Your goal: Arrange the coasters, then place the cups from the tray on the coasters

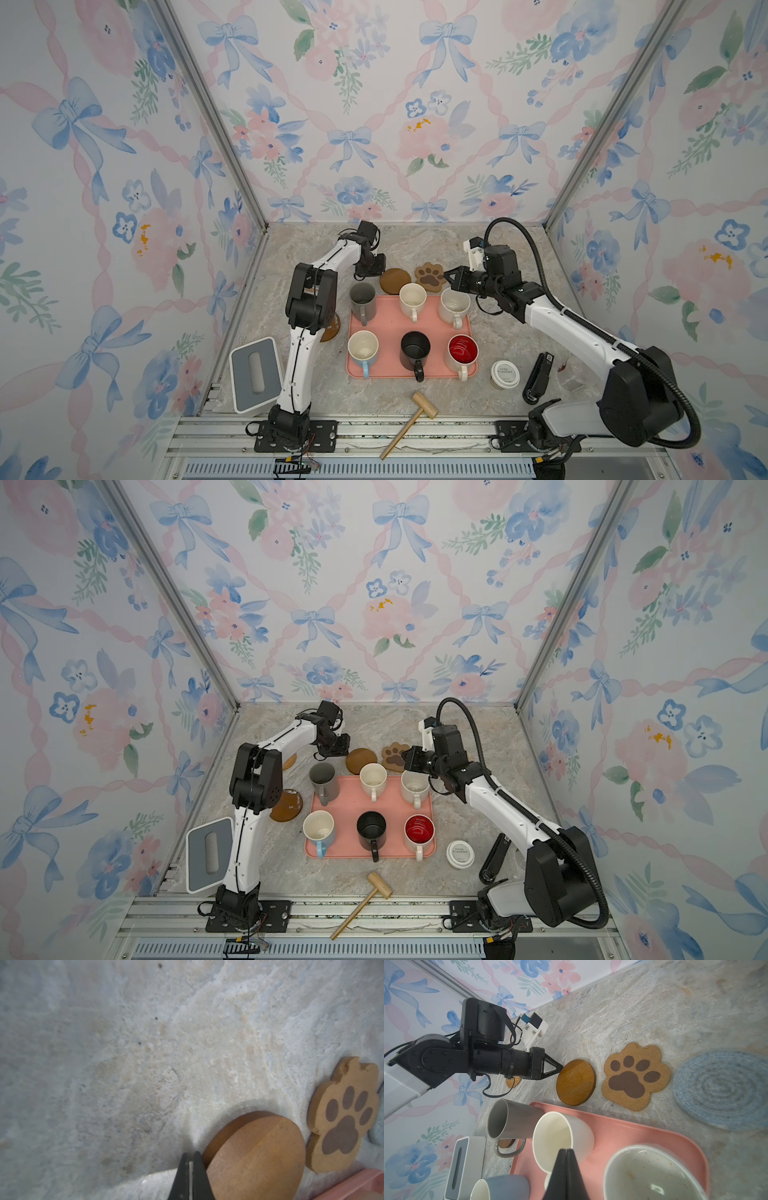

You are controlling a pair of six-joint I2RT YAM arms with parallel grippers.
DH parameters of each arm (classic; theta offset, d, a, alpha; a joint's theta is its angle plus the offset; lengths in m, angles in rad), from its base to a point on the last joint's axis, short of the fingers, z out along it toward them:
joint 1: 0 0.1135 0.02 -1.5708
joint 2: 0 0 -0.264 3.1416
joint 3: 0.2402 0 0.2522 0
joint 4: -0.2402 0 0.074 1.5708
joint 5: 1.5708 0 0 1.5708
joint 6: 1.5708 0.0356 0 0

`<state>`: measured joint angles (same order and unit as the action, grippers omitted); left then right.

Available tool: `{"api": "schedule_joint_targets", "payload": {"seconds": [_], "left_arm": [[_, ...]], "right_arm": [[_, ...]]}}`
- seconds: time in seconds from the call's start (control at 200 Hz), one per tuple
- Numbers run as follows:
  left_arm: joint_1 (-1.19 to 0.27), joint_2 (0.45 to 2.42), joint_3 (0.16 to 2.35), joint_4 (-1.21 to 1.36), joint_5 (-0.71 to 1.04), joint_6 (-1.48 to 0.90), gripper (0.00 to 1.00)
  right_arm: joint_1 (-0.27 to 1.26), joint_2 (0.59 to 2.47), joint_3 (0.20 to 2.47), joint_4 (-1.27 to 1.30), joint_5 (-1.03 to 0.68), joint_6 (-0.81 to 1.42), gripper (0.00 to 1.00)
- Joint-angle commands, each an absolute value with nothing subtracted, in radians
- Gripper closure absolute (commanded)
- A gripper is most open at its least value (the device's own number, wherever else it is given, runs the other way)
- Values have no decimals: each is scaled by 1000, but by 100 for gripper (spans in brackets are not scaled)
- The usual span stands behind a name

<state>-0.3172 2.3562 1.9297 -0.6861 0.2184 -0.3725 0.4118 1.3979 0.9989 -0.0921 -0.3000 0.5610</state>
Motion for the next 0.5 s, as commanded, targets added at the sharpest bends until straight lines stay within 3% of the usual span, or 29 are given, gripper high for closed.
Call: {"api": "schedule_joint_targets", "payload": {"seconds": [0.0,0.495], "left_arm": [[-328,2388,1959,-709,240,-390,100],[-342,2394,1974,-709,249,-394,100]], "right_arm": [[401,1408,992,-75,-311,563,100],[400,1414,993,-72,-316,563,100]]}}
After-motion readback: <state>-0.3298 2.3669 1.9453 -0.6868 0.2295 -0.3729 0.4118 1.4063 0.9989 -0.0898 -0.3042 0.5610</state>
